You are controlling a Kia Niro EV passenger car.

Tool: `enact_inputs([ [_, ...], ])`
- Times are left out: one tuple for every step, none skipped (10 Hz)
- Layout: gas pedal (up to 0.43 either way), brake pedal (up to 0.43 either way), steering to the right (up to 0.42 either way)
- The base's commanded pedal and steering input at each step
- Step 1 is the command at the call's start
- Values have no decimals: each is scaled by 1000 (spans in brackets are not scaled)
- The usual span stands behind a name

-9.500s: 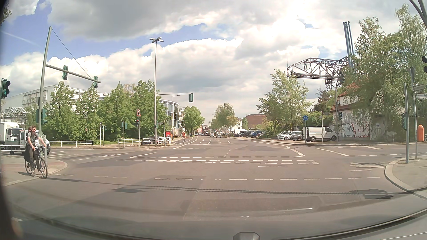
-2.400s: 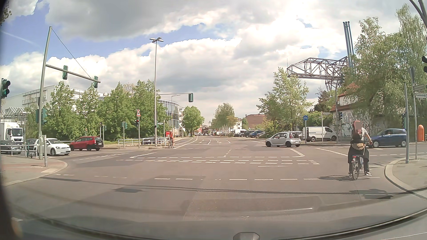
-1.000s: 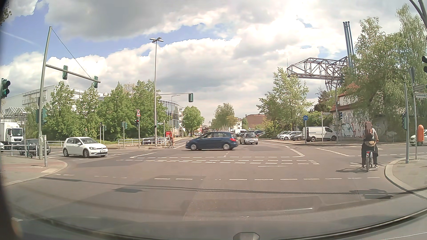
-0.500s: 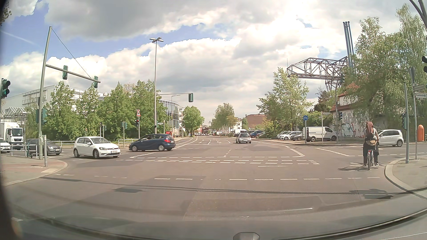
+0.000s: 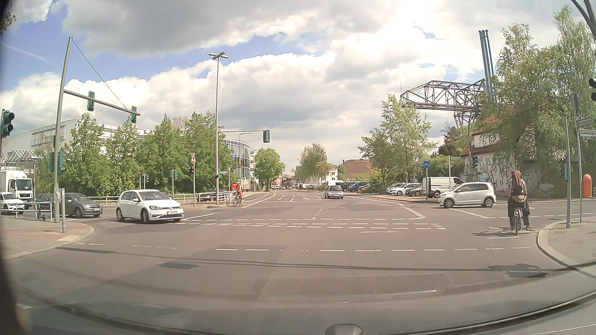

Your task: Follow the waypoints while adhering to traffic rules and regulations

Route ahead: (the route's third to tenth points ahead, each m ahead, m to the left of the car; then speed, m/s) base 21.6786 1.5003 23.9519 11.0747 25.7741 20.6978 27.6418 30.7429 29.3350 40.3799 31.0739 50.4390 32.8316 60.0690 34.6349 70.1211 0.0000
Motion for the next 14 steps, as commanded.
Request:
enact_inputs([
  [0,317,-8],
  [0,317,-11],
  [0,323,-10],
  [0,317,-12],
  [0,323,-15],
  [0,323,-16],
  [0,317,-18],
  [0,323,-19],
  [0,323,-20],
  [0,329,-20],
  [0,329,-20],
  [0,329,-21],
  [0,335,-21],
  [0,335,-22],
])
